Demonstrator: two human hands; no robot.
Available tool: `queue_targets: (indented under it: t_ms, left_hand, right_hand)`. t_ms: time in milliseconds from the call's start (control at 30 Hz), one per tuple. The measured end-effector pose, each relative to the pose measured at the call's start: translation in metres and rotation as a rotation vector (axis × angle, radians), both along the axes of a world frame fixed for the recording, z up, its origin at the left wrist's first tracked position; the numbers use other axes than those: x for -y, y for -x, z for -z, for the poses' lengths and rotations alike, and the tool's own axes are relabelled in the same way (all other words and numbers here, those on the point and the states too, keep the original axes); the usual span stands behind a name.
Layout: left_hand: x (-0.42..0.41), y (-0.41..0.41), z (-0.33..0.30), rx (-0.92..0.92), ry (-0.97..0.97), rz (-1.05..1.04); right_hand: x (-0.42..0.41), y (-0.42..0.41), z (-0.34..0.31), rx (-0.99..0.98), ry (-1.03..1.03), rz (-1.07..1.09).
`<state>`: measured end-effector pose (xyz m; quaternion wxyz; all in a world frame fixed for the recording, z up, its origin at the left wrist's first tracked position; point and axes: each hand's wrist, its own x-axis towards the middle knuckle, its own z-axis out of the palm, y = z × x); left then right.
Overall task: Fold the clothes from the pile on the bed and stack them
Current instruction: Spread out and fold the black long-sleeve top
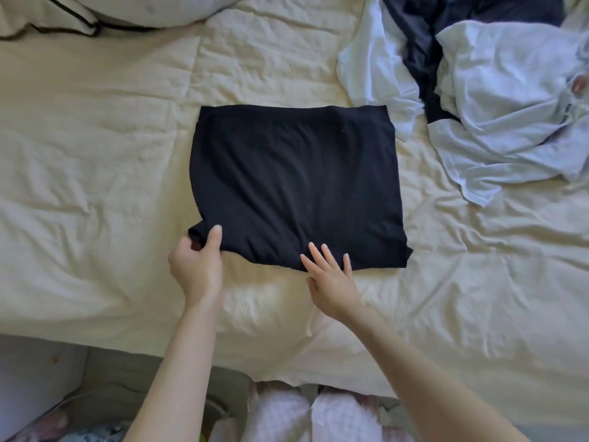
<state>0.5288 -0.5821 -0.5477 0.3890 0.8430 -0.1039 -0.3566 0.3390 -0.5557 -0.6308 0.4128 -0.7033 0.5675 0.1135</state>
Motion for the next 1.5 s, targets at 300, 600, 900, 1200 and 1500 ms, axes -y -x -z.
queue_targets:
  t_ms: [300,600,900,1200,1500]
  left_hand:
    - [0.052,0.178,-0.007,0.580,0.370,0.881]
    - [-0.027,0.183,0.061,0.633,0.176,1.365]
    - [-0.024,0.133,0.069,0.852,-0.029,1.200]
    - [-0.043,0.112,0.088,0.978,-0.076,1.518]
    - [-0.018,0.106,0.083,0.847,0.125,1.463]
  right_hand:
    - [0.031,0.111,-0.055,0.882,-0.272,1.424]
    - [0.046,0.140,-0.028,0.598,-0.293,1.222]
    - [0.061,0.138,-0.021,0.312,-0.118,1.082]
    - [0.043,0.152,0.011,0.379,-0.267,1.224]
    - [0.048,0.146,0.006,0.464,-0.371,1.237]
